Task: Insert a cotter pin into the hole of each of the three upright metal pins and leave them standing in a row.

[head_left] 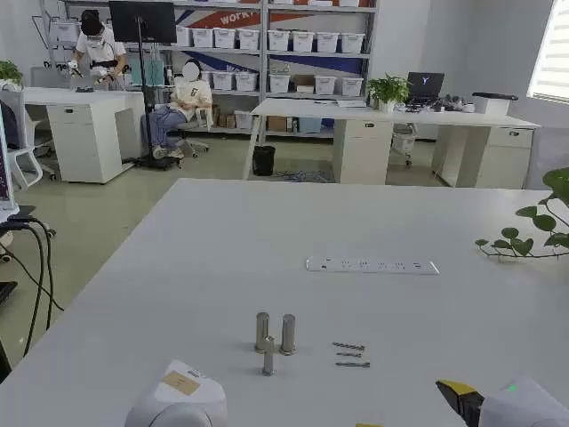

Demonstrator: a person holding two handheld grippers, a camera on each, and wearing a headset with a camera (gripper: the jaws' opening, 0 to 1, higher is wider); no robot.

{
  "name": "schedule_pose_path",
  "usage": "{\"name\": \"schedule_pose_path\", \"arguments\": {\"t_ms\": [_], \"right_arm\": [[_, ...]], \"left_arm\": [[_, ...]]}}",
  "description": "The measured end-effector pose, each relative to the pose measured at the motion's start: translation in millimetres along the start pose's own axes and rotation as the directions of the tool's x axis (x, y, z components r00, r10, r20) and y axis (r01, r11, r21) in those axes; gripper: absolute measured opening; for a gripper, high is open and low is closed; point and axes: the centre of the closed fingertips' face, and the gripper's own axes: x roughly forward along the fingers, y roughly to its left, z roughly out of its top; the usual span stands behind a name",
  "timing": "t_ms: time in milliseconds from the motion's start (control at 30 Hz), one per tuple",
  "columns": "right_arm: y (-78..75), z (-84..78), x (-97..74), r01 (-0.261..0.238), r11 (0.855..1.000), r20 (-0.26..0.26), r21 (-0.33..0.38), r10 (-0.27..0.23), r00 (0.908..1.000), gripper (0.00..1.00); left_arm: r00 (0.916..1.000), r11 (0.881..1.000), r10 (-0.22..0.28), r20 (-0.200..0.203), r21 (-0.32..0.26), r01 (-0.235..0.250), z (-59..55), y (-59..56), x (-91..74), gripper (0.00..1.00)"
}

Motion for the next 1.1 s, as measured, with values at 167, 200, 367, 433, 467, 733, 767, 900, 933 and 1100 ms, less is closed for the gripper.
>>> {"name": "schedule_pose_path", "arguments": {"t_ms": [167,200,367,433,467,733,767,900,933,1100], "right_arm": [[-0.4,-0.2,0.0,0.001,1.0,-0.001,0.004,-0.001,1.0,0.7],[-0.2,-0.1,-0.2,0.0,1.0,-0.001,0.002,0.0,1.0,0.7],[-0.7,0.3,-1.2,0.002,1.0,0.001,0.003,-0.002,1.0,0.69],[-1.3,0.3,-1.4,0.004,1.0,0.002,0.007,-0.004,1.0,0.68],[-1.3,0.4,-1.3,0.003,1.0,0.003,0.01,-0.003,1.0,0.68],[-0.9,2.3,-1.1,0.001,1.0,0.009,0.009,-0.001,1.0,0.67],[-1.0,2.6,-1.3,0.001,1.0,0.01,0.011,-0.001,1.0,0.67],[-0.4,3.2,-1.7,-0.002,1.0,0.011,0.01,0.001,0.9999,0.67],[-0.1,3.4,-1.8,-0.002,1.0,0.012,0.009,0.002,0.9999,0.67],[0.1,3.2,-1.9,-0.002,1.0,0.008,0.005,0.002,1.0,0.66]], "left_arm": [[1.0,1.0,0.002,0.005,-0.001,-0.002,1.0,0.8,-0.6,0.81],[1.0,1.0,0.002,0.006,-0.004,-0.002,1.4,0.8,-0.9,0.81],[1.0,1.0,0.001,0.003,-0.004,-0.001,0.5,0.2,-0.6,0.8],[1.0,1.0,0.001,0.001,-0.006,-0.001,0.0,0.1,-0.6,0.8],[1.0,1.0,0.001,0.001,-0.005,-0.001,0.0,0.1,-0.7,0.8],[1.0,1.0,0.003,-0.001,-0.01,-0.003,-1.0,1.1,-0.4,0.78],[1.0,1.0,0.003,-0.001,-0.008,-0.003,-1.1,0.9,-0.4,0.78],[1.0,1.0,0.003,-0.001,-0.005,-0.003,-1.0,0.2,-0.9,0.78],[1.0,1.0,0.004,0.0,-0.004,-0.004,-0.9,0.3,-1.1,0.78],[1.0,1.0,0.009,-0.003,-0.003,-0.009,-1.5,2.2,-1.5,0.77]]}}
